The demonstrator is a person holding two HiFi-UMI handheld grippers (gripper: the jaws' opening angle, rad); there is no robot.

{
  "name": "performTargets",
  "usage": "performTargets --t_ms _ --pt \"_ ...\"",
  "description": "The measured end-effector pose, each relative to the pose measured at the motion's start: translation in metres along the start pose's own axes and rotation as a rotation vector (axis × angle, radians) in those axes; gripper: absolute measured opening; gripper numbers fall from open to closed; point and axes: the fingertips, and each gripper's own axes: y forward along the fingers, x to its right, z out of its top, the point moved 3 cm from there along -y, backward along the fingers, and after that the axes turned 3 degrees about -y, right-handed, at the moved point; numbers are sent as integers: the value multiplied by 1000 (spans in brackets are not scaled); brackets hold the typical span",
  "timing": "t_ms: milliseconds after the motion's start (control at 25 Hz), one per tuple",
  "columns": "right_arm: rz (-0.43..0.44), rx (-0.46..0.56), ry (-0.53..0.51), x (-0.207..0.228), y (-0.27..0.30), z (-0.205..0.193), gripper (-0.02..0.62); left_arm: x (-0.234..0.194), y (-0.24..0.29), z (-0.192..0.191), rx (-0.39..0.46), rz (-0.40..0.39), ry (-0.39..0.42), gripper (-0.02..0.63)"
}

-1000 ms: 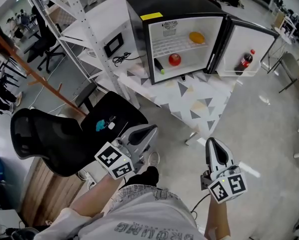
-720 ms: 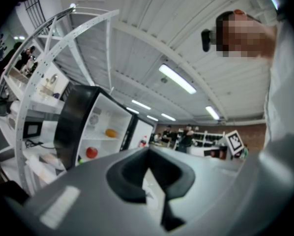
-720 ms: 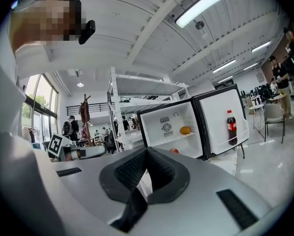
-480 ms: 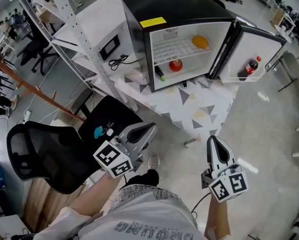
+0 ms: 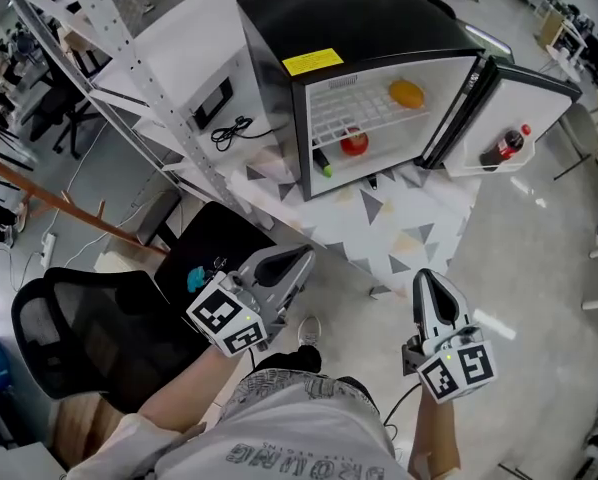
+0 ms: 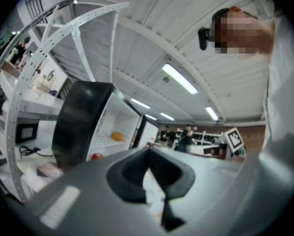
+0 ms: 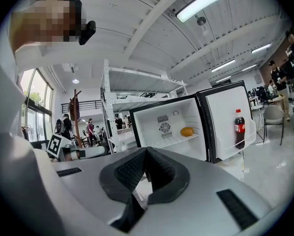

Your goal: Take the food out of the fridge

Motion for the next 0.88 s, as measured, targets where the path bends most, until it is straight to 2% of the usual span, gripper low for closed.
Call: performTargets --t_ms 520,880 --pt "1 -16 -3 -6 50 1 2 -39 5 10 -12 -8 -2 5" --pt "34 -10 -8 4 71 6 2 -52 10 13 -7 32 -1 5"
